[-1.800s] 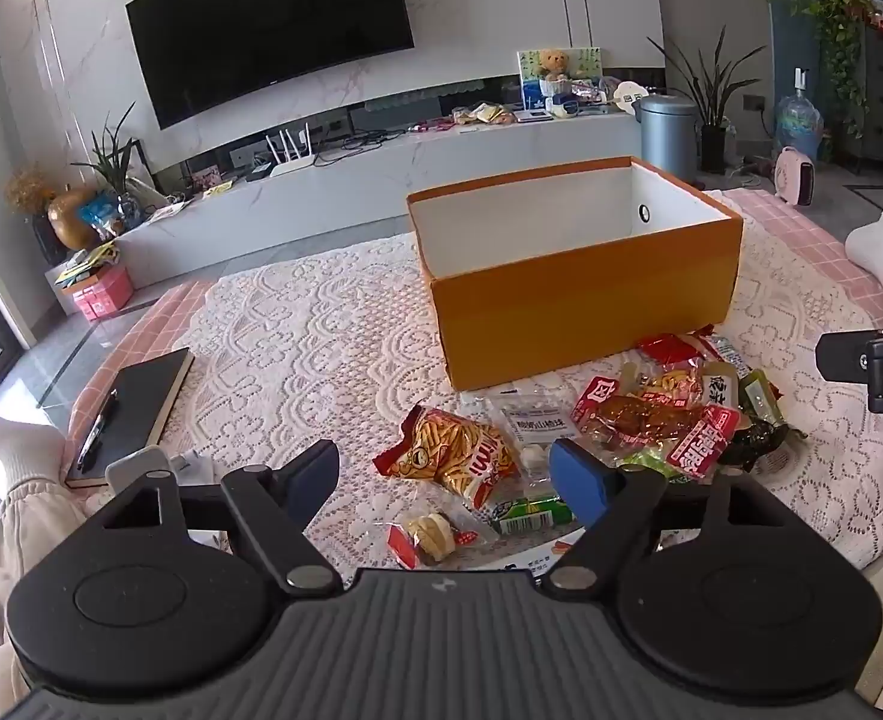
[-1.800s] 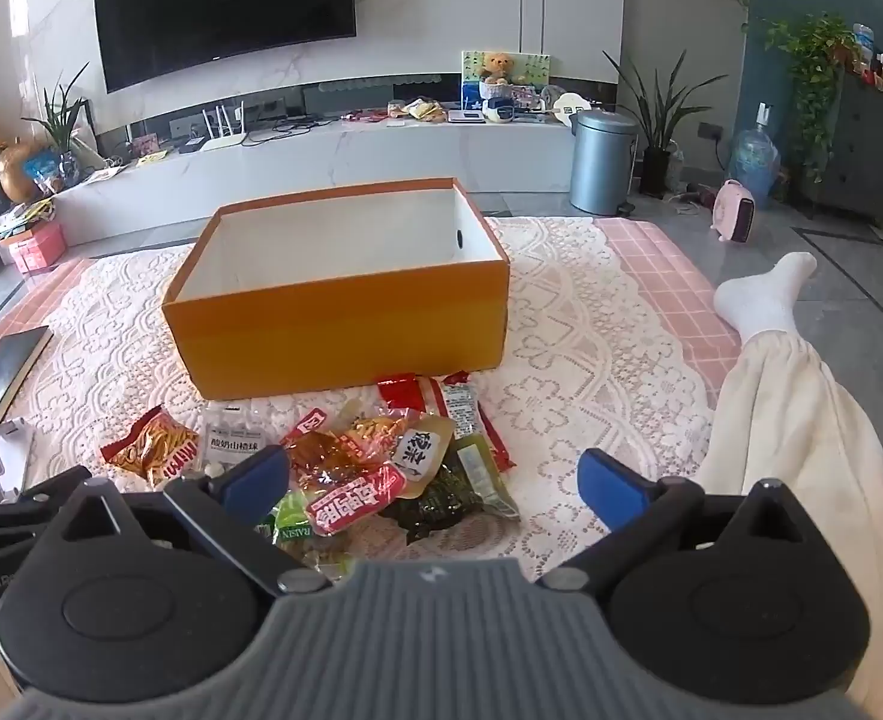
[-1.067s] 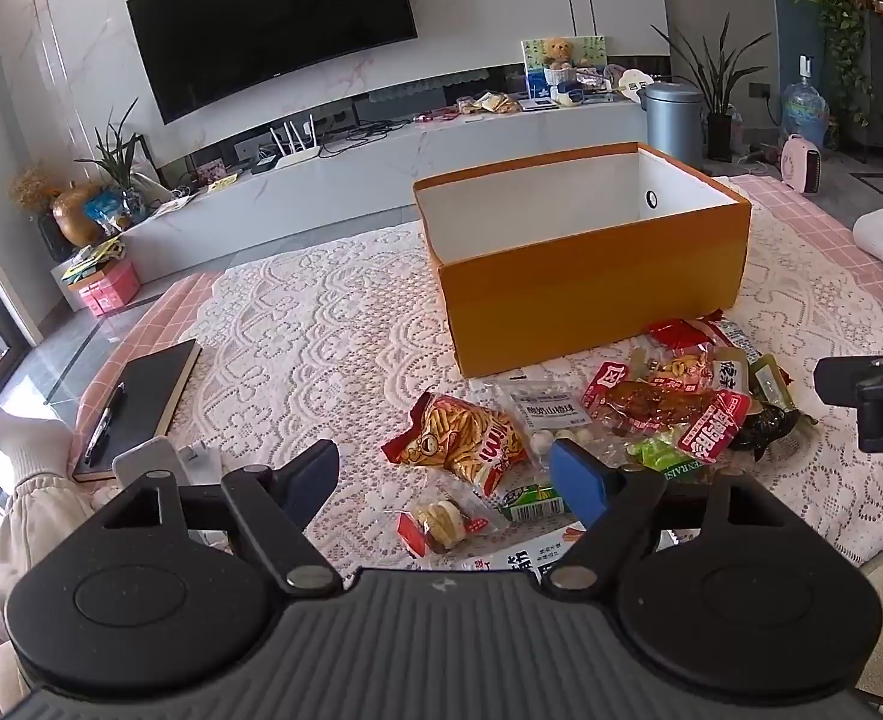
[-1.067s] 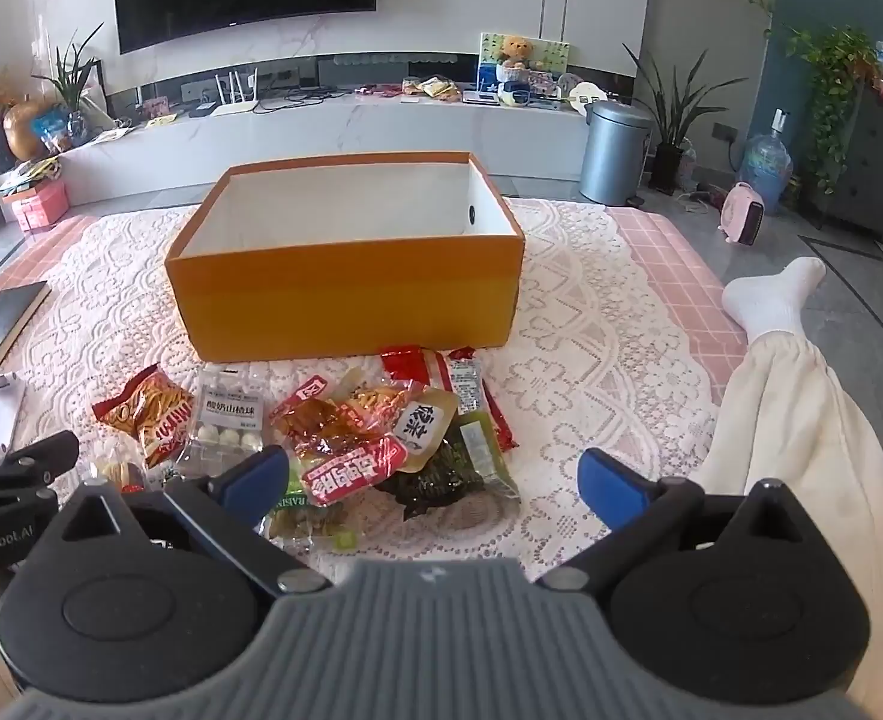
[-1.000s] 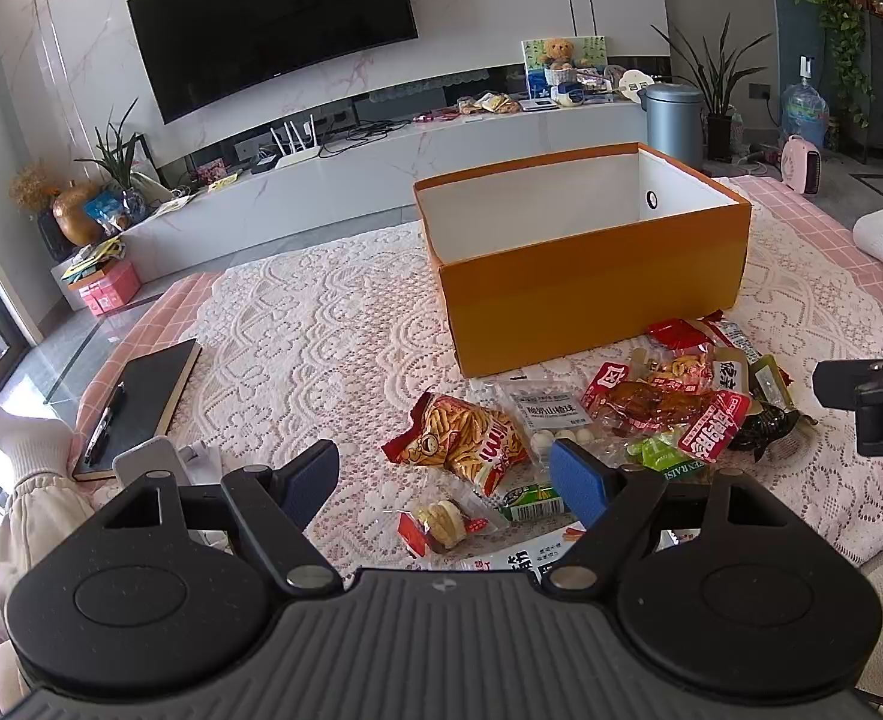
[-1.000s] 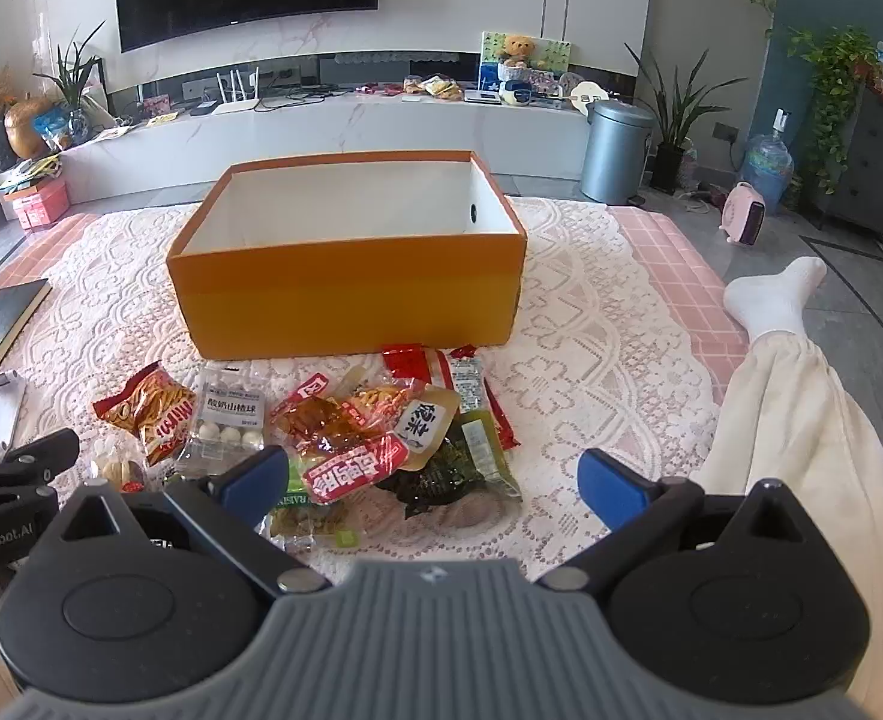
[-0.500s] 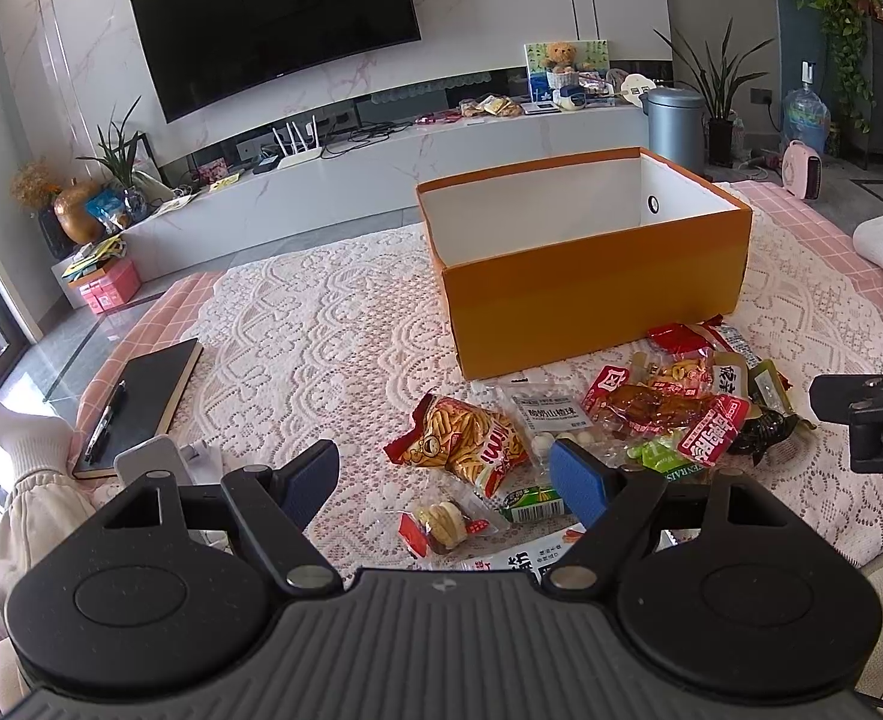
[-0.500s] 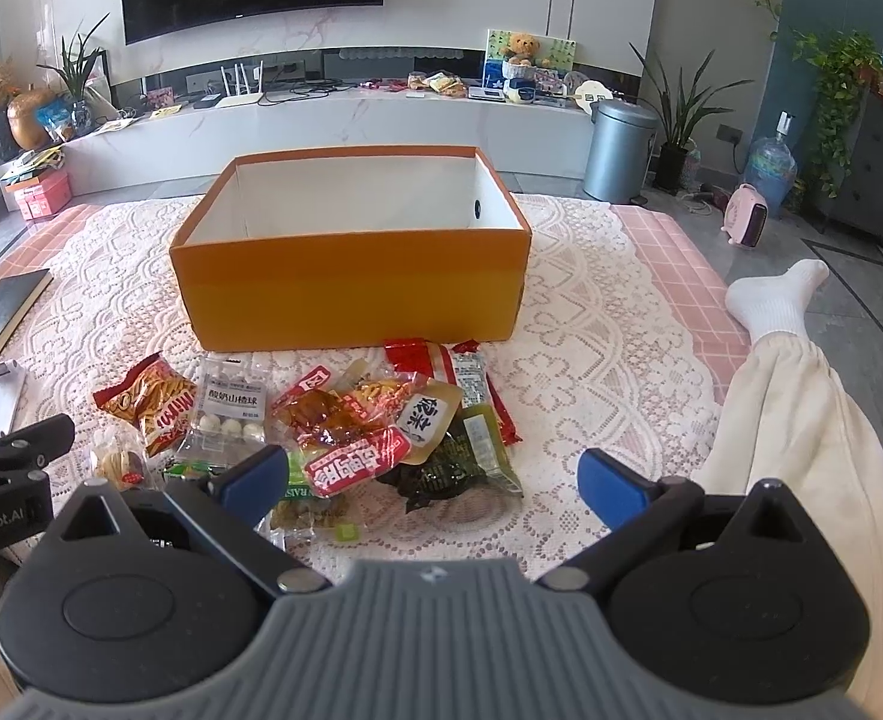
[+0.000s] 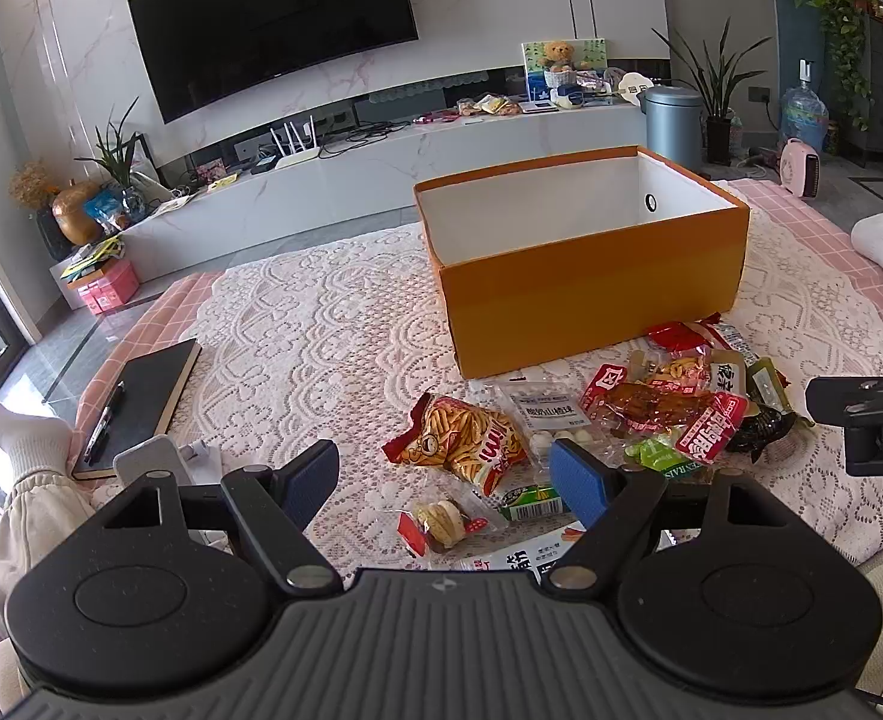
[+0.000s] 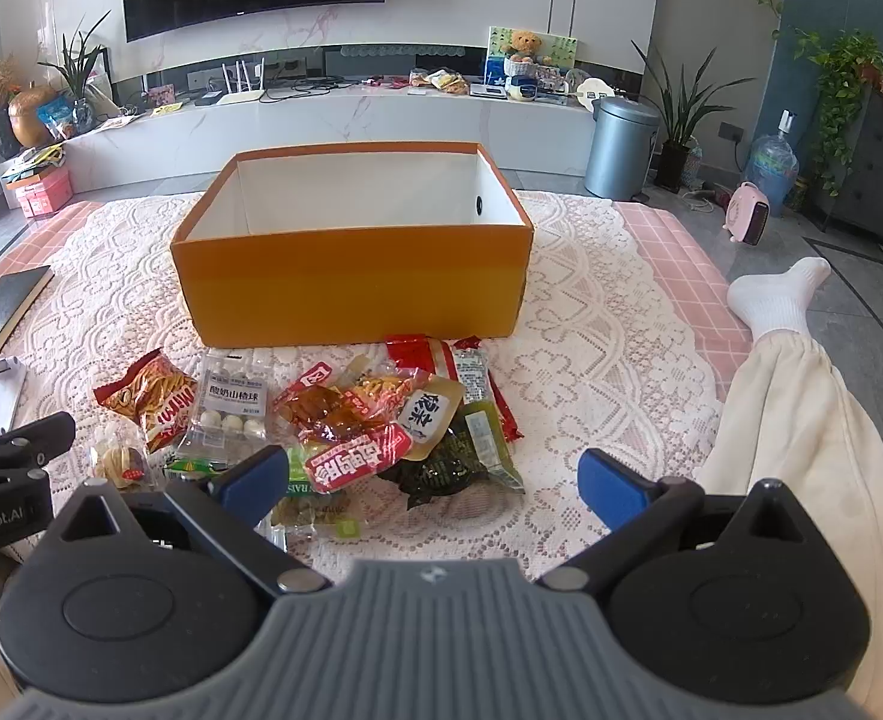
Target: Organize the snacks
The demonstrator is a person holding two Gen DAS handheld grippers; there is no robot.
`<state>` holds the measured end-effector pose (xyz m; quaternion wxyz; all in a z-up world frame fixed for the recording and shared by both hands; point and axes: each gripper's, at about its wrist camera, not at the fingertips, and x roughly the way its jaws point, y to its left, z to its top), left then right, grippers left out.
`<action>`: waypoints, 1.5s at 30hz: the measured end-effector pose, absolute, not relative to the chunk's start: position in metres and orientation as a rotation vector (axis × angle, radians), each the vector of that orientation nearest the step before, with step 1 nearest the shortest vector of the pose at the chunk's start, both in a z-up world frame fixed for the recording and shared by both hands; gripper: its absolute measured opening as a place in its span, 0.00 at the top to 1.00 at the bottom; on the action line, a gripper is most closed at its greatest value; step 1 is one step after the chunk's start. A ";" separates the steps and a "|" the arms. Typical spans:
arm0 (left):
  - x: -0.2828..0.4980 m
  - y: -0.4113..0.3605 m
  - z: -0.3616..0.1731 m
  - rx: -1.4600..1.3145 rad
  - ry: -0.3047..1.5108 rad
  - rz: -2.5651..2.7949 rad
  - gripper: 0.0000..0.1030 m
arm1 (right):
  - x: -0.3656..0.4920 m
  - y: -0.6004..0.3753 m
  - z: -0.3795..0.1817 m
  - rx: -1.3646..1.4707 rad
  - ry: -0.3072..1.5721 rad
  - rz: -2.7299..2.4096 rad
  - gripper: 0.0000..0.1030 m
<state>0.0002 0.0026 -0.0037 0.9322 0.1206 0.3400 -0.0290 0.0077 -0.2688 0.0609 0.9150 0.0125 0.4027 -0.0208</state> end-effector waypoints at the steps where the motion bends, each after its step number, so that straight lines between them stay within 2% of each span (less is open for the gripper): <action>1: 0.000 0.003 -0.004 0.246 0.696 -0.060 0.09 | 0.008 -0.269 0.061 0.026 0.829 -0.043 0.04; 42: 0.002 0.001 -0.003 0.232 0.710 -0.073 0.09 | 0.017 -0.272 0.051 0.053 0.853 0.000 0.04; 45: 0.008 0.001 -0.004 0.205 0.724 -0.105 0.14 | 0.019 -0.274 0.048 0.053 0.832 0.028 0.04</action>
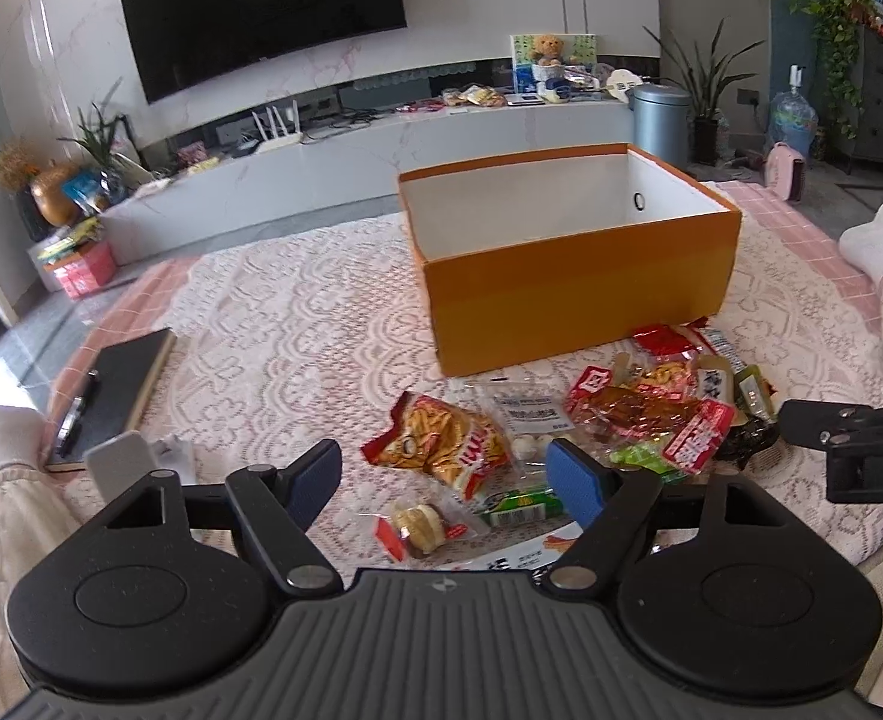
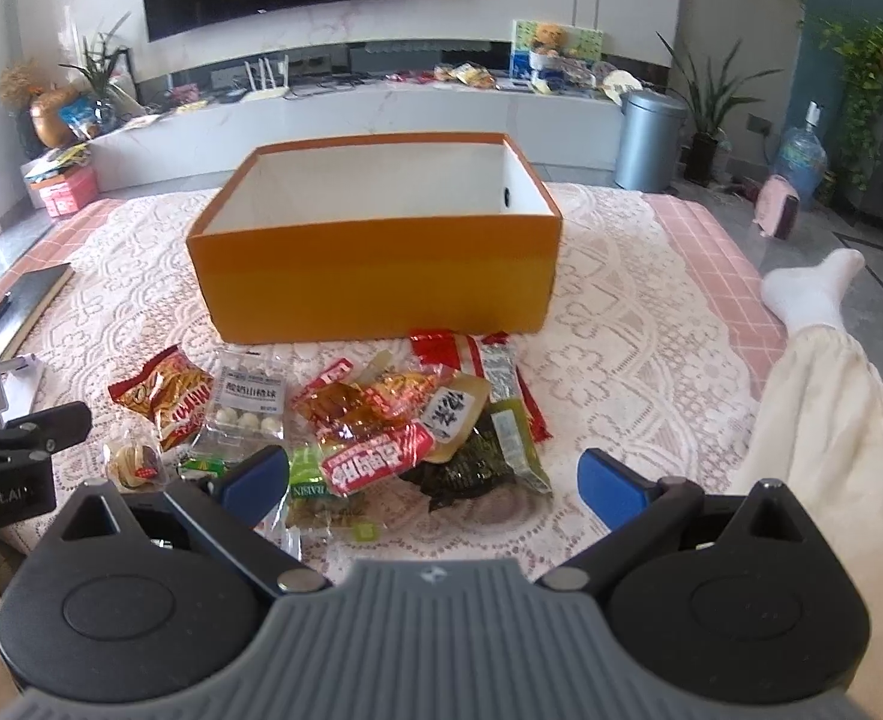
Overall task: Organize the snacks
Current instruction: 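Lower the left tool onto the red-yellow chip bag and close it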
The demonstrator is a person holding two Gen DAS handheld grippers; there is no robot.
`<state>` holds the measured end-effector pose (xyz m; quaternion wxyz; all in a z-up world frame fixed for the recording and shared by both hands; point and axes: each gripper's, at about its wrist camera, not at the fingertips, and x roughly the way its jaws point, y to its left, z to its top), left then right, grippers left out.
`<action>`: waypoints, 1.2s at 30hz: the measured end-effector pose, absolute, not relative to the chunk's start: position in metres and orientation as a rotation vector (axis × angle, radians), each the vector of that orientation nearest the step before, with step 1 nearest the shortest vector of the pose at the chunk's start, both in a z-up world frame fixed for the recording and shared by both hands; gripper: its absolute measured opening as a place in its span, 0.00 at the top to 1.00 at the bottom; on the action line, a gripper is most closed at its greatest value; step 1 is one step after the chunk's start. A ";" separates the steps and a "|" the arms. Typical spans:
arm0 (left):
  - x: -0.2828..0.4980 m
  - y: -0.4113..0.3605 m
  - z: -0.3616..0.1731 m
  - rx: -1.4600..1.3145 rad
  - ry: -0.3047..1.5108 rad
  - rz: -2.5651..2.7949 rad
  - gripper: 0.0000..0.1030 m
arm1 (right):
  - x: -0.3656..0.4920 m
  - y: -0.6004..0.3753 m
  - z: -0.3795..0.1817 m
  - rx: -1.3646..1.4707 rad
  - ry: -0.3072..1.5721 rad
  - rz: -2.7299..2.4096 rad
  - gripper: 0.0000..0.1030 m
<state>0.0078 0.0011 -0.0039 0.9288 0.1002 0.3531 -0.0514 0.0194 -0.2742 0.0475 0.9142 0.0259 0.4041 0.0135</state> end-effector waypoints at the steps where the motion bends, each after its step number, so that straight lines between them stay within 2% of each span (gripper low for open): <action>1: 0.010 0.001 -0.005 0.200 0.730 -0.113 0.16 | 0.021 -0.275 0.046 0.052 0.824 0.031 0.04; 3: 0.016 -0.001 -0.009 0.199 0.755 -0.136 0.23 | 0.024 -0.276 0.041 0.054 0.812 0.042 0.04; 5: 0.023 -0.002 -0.017 0.204 0.778 -0.164 0.36 | 0.027 -0.278 0.036 0.060 0.807 0.056 0.04; 9: 0.032 -0.005 -0.031 0.194 0.814 -0.210 0.37 | 0.036 -0.276 0.020 0.047 0.825 0.069 0.08; 11: 0.038 -0.003 -0.036 0.179 0.835 -0.215 0.30 | 0.041 -0.276 0.011 0.058 0.850 0.085 0.13; 17: 0.062 0.015 -0.048 0.148 0.851 -0.169 0.18 | 0.058 -0.268 -0.007 0.068 0.875 0.148 0.13; 25: 0.096 0.037 -0.070 0.002 0.911 -0.126 0.16 | 0.091 -0.254 -0.025 0.038 0.875 0.236 0.13; 36: 0.119 0.028 -0.097 0.059 0.887 -0.115 0.14 | 0.113 -0.245 -0.052 0.007 0.912 0.275 0.17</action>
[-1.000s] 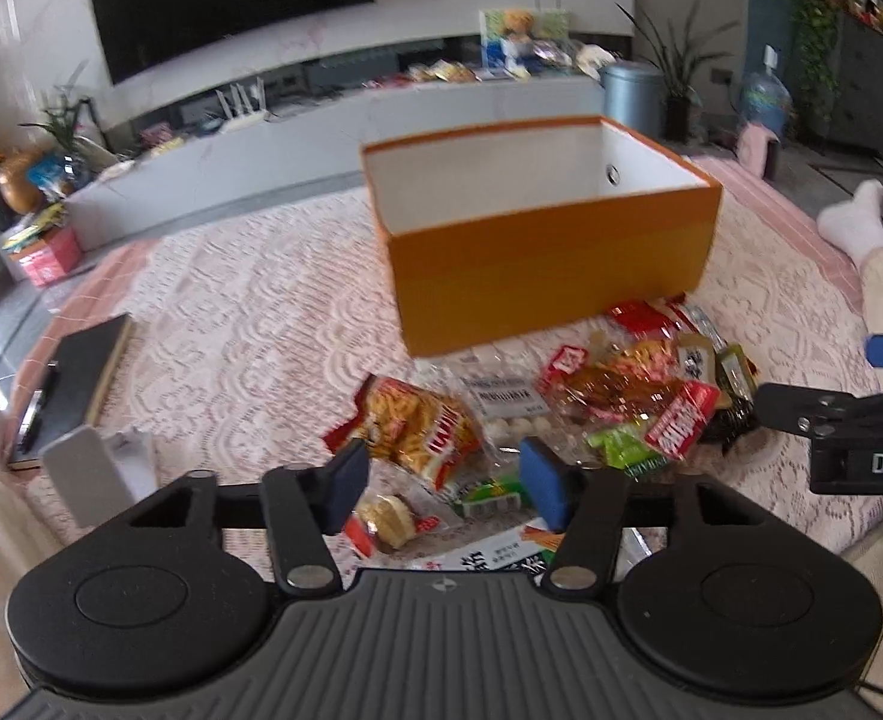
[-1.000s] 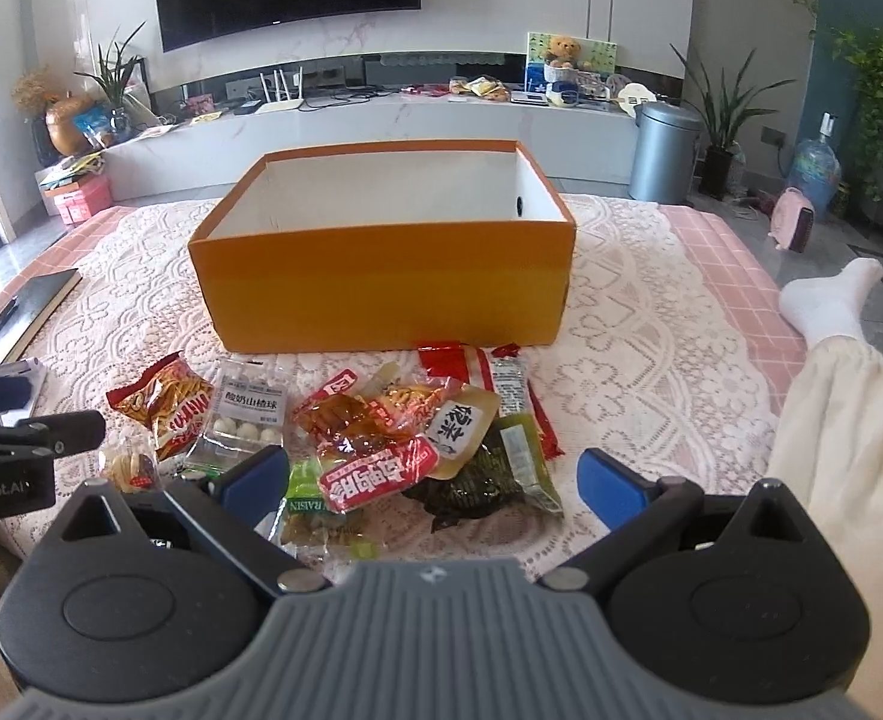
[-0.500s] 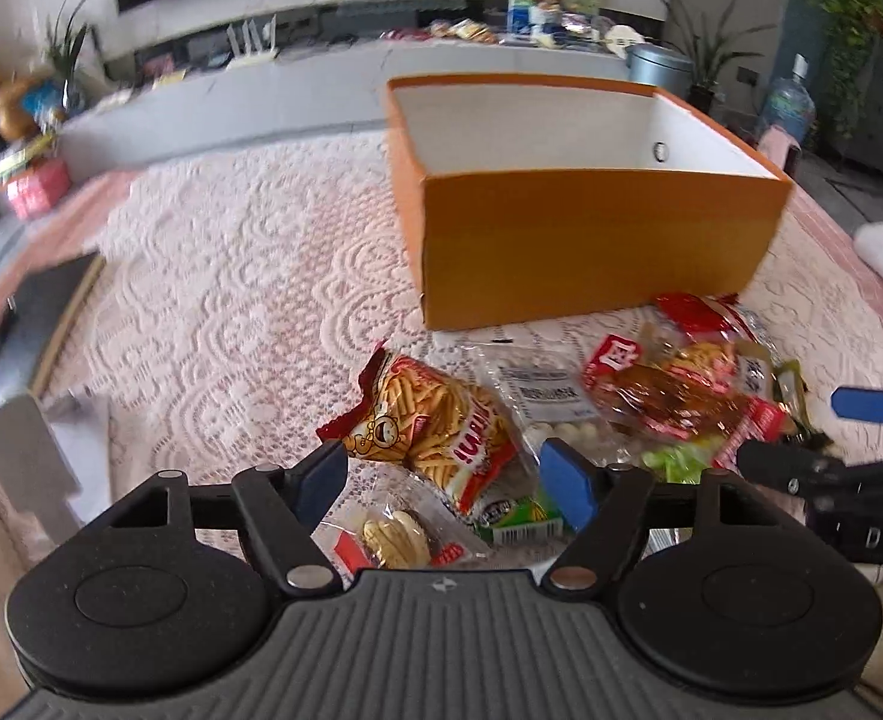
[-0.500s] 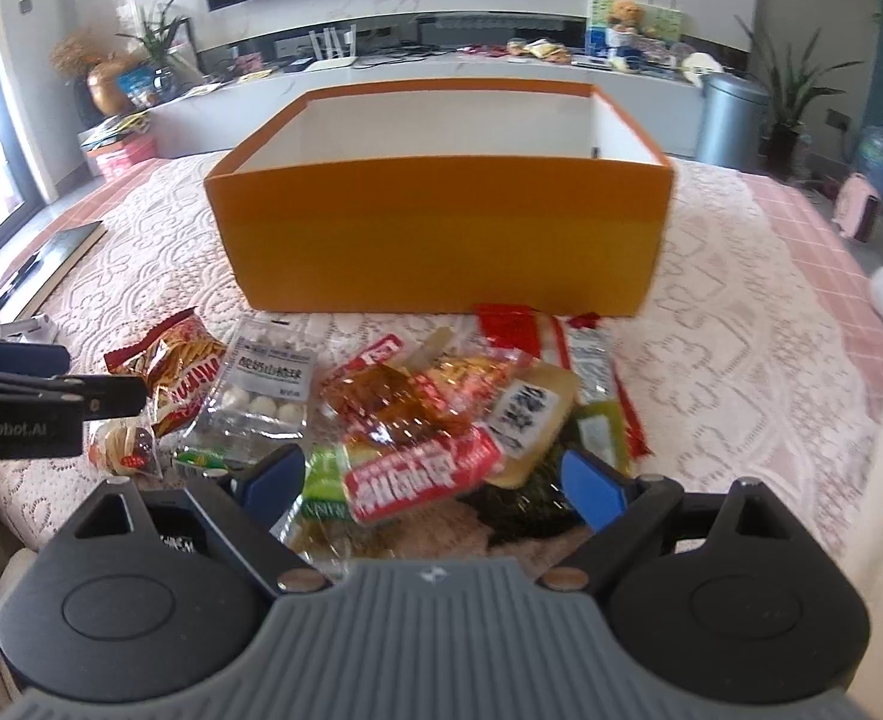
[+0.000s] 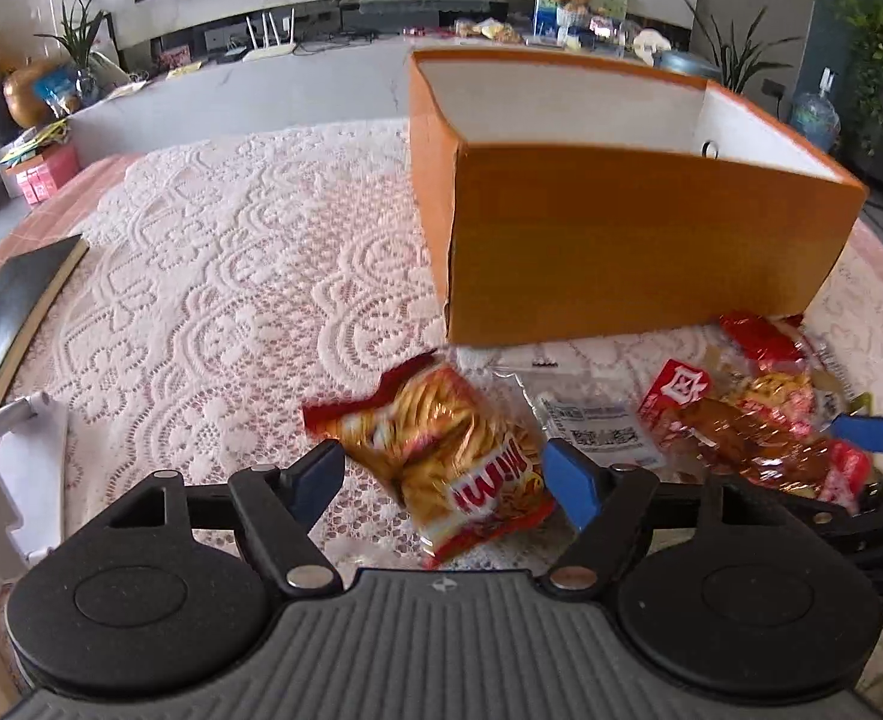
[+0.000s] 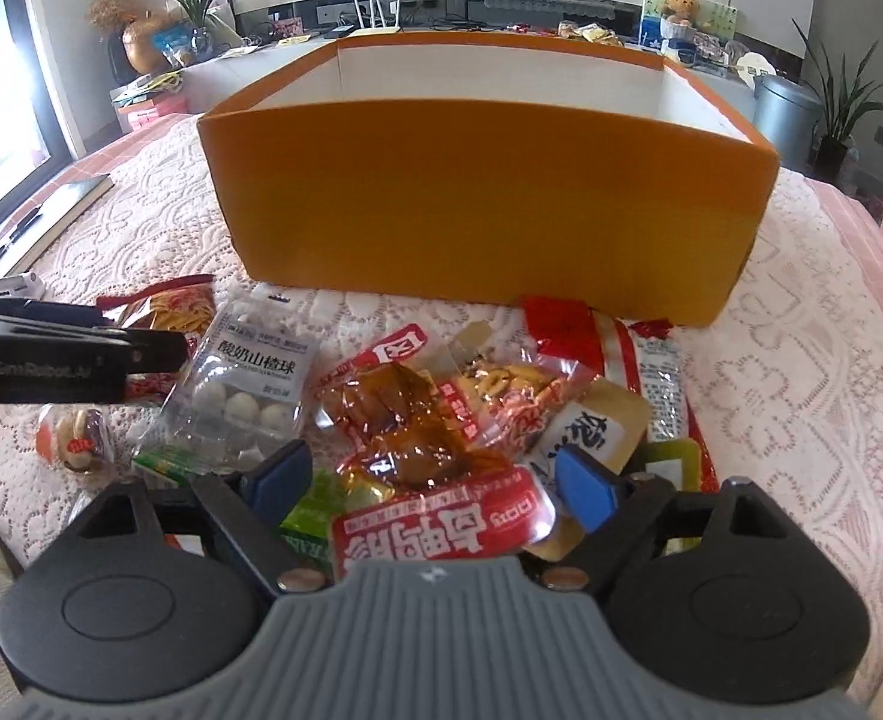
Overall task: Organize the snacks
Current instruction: 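Lower the left tool onto the red-yellow chip bag and close it, then lift the chip bag with the left tool while the right tool grasps a braised meat pack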
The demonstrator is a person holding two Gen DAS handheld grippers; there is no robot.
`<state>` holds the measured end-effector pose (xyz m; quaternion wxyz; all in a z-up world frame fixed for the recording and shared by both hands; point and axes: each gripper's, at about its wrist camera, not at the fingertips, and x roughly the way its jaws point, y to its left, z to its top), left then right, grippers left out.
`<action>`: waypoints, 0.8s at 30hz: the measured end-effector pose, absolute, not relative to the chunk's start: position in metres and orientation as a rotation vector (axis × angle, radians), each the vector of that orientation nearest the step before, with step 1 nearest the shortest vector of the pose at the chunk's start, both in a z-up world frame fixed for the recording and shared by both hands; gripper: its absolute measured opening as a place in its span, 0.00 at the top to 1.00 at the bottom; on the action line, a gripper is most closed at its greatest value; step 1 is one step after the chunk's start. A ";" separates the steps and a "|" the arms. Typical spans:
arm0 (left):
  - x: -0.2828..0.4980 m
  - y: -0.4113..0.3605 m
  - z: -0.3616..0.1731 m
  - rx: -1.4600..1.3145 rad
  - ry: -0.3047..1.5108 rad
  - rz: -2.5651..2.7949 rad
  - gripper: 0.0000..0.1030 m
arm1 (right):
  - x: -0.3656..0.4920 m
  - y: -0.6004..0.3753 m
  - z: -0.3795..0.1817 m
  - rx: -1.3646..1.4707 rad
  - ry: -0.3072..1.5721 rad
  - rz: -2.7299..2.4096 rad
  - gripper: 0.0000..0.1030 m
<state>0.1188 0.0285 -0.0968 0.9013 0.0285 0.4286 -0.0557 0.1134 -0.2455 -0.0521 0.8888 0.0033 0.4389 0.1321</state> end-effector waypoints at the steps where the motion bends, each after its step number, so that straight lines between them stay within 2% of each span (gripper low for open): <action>1: 0.122 0.030 -0.101 0.052 0.907 -0.110 0.14 | 0.114 -0.244 -0.053 0.003 0.907 0.278 0.18; 5: 0.127 0.038 -0.110 -0.012 0.925 -0.106 0.16 | 0.112 -0.240 -0.052 -0.020 0.874 0.288 0.31; 9: 0.128 0.039 -0.110 -0.016 0.891 -0.101 0.22 | 0.111 -0.239 -0.052 -0.037 0.863 0.294 0.34; 11: 0.128 0.038 -0.110 -0.021 0.880 -0.112 0.33 | 0.109 -0.237 -0.051 -0.053 0.855 0.296 0.36; 14: 0.125 0.037 -0.107 -0.013 0.862 -0.121 0.42 | 0.107 -0.236 -0.049 -0.074 0.849 0.290 0.39; 24: 0.109 0.047 -0.077 -0.040 0.768 -0.078 0.47 | 0.100 -0.242 -0.036 -0.071 0.832 0.260 0.40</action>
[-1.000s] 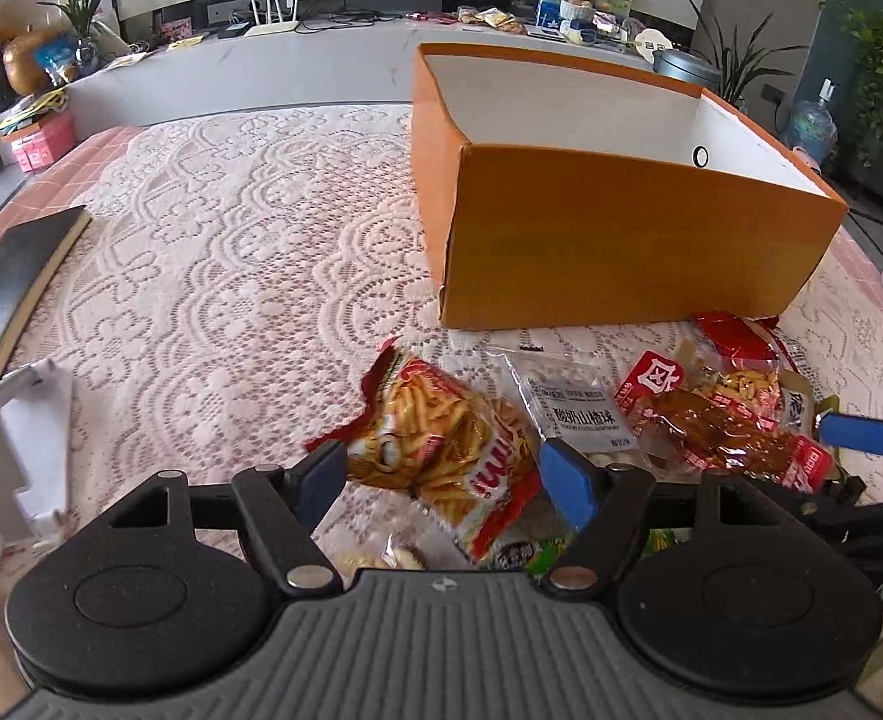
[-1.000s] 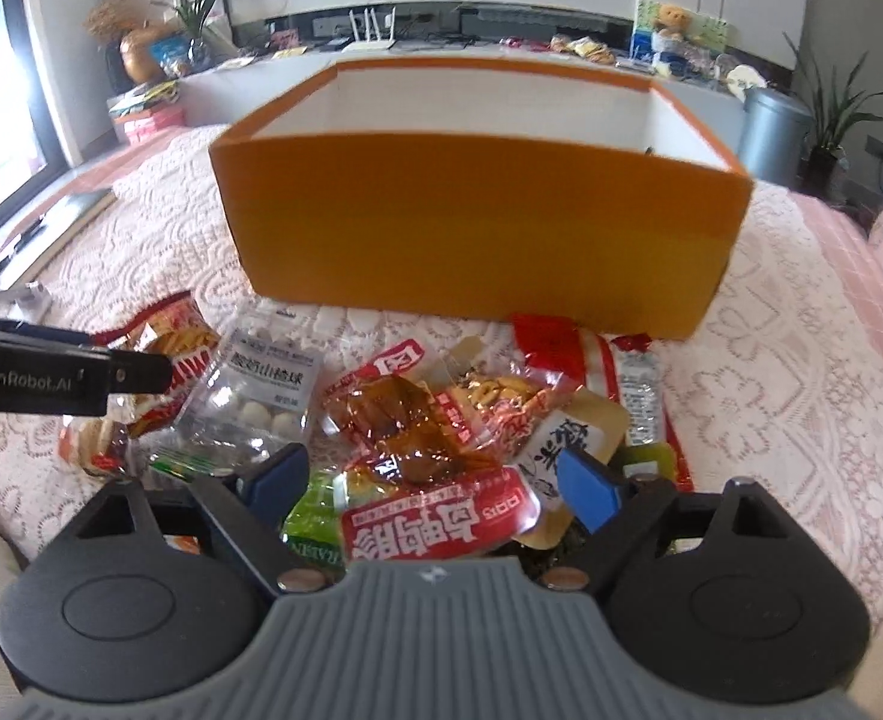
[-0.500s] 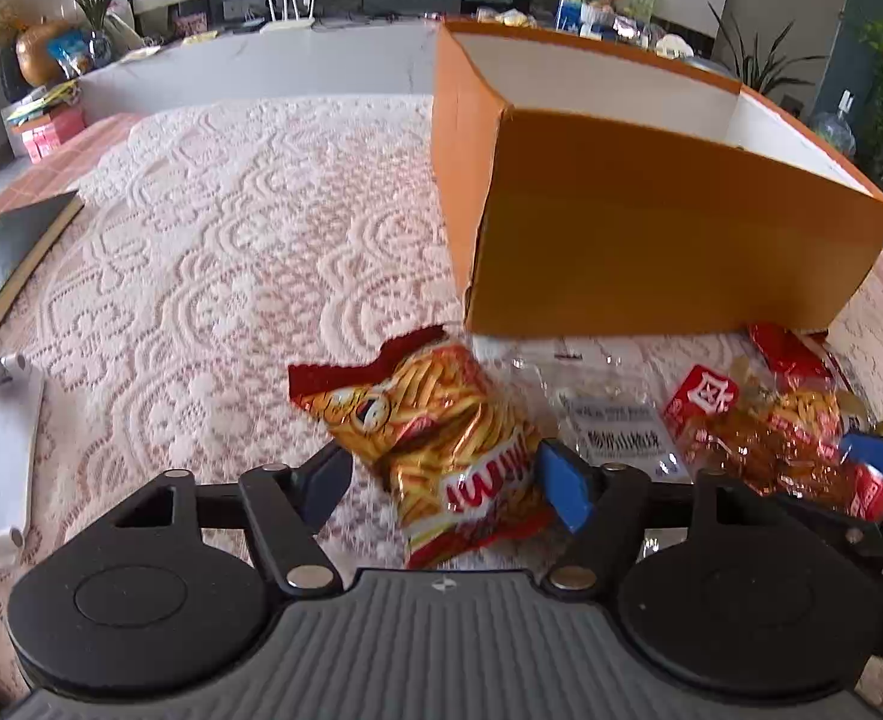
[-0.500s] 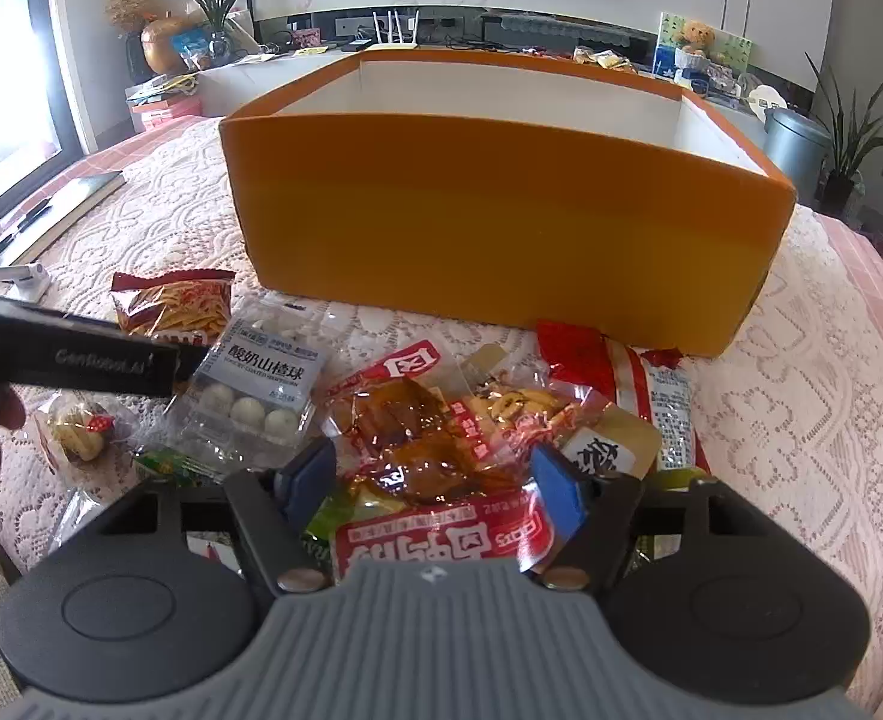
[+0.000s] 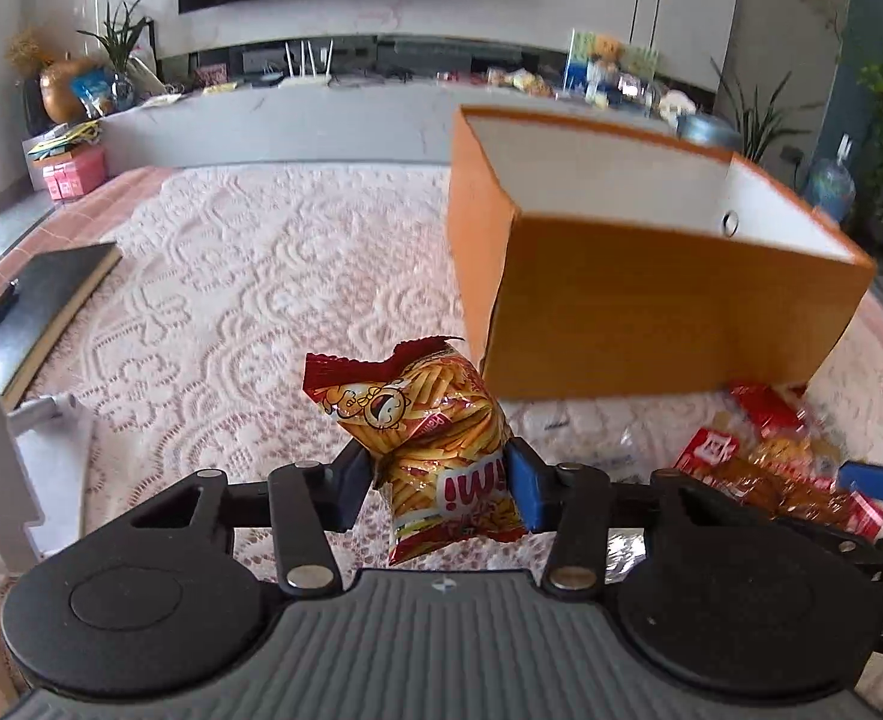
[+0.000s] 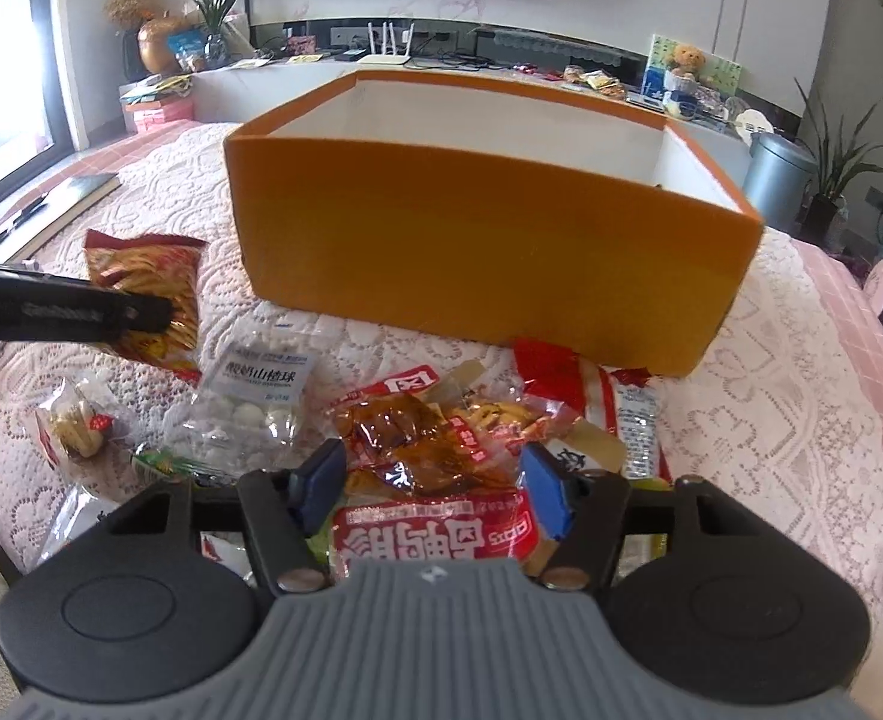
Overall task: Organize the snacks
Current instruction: 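Lift the chip bag with the left tool while the right tool grasps a braised meat pack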
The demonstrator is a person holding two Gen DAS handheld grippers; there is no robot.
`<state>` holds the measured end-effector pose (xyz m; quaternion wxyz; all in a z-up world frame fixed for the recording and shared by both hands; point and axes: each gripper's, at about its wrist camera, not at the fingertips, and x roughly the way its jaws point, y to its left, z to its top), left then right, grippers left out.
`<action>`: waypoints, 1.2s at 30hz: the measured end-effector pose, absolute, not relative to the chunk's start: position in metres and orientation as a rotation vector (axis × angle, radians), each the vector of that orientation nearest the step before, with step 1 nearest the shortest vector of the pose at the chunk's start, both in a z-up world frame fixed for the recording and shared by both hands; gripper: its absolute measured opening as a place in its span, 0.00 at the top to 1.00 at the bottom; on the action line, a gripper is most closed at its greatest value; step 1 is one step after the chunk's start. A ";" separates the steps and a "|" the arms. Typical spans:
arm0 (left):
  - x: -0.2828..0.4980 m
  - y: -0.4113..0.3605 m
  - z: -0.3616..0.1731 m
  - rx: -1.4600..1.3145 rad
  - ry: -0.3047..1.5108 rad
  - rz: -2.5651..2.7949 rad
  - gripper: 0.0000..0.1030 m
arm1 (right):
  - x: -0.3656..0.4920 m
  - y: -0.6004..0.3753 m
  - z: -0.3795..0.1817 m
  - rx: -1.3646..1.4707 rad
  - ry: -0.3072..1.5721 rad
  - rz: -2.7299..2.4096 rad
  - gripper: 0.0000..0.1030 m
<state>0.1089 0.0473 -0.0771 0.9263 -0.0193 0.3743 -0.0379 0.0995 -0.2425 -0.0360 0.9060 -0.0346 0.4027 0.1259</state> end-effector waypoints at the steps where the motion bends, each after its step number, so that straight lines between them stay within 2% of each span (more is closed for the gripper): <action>1: 0.106 0.047 -0.073 -0.042 0.759 -0.081 0.47 | 0.099 -0.244 -0.034 -0.065 0.831 0.256 0.40; 9: 0.085 0.035 -0.055 -0.081 0.790 -0.211 0.48 | 0.084 -0.258 -0.022 -0.077 0.834 0.211 0.39; 14: 0.074 0.014 -0.061 -0.058 0.828 -0.287 0.48 | 0.075 -0.275 -0.032 -0.051 0.897 0.195 0.33; 21: 0.068 0.005 -0.067 -0.028 0.856 -0.288 0.48 | 0.064 -0.270 -0.028 -0.091 0.829 0.233 0.26; 27: 0.062 0.008 -0.064 -0.031 0.854 -0.266 0.48 | 0.055 -0.249 -0.047 -0.269 0.824 0.271 0.26; 30: 0.063 0.007 -0.065 -0.028 0.860 -0.268 0.48 | 0.059 -0.253 -0.050 -0.244 0.822 0.281 0.31; 34: 0.062 0.002 -0.065 -0.012 0.862 -0.283 0.48 | 0.069 -0.262 -0.054 -0.156 0.854 0.292 0.26; 36: 0.061 0.000 -0.065 -0.008 0.862 -0.284 0.48 | 0.070 -0.268 -0.054 -0.126 0.864 0.266 0.35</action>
